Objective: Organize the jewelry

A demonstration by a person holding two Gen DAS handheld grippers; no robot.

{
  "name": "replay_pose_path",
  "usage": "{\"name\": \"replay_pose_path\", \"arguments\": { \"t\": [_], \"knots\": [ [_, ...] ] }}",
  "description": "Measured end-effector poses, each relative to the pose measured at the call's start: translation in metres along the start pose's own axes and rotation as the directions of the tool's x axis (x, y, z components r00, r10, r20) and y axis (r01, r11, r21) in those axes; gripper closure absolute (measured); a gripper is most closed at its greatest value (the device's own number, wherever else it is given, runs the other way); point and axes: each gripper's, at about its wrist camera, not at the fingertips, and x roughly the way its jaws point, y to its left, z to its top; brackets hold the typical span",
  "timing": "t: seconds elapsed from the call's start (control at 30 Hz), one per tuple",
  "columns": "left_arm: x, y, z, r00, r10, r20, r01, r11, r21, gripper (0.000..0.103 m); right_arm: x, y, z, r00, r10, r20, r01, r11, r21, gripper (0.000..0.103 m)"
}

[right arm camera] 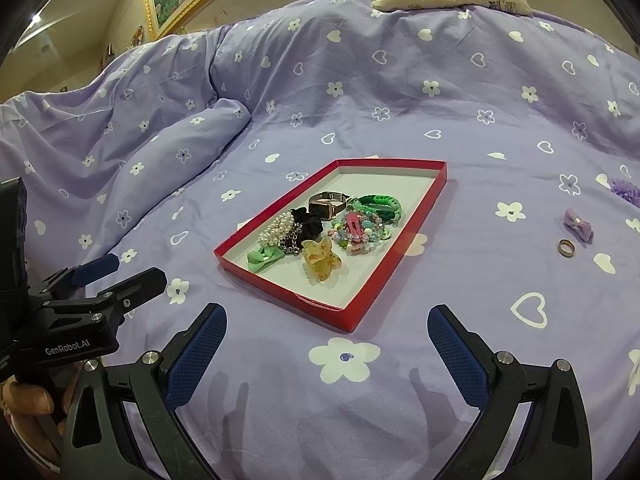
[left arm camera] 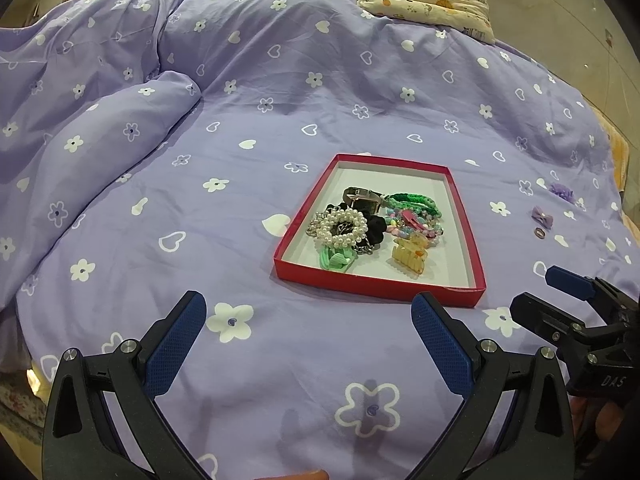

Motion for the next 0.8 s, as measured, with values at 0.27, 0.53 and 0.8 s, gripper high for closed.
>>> {"name": "replay_pose_path", "arguments": {
  "t": [0.27,0.53,0.8],
  "knots": [
    [0.0013,-0.0008,-0.0005,1.0,-0.001,0.002,0.001,1.0,0.003,0.0,0.0012,-0.0015,0.0004,1.0,0.004,-0.005,-0.004,1.0,0.005,0.001],
    [0.0019,-0.0016,-0.0007,1.0,-0.005,0.0,0.005,1.0,0.001,0.0,0.0012,-0.0011,0.001,1.0,0.008,-0.006,-0.008,1.0,0.007,0.001],
    [0.0021,-0.0016,-0.0003,1.0,-0.005,0.0,0.005,1.0,0.002,0.0,0.0004,-0.0005,0.0014,1.0,0.011,-0.003,-0.011,1.0,0.004,0.001]
  ]
}}
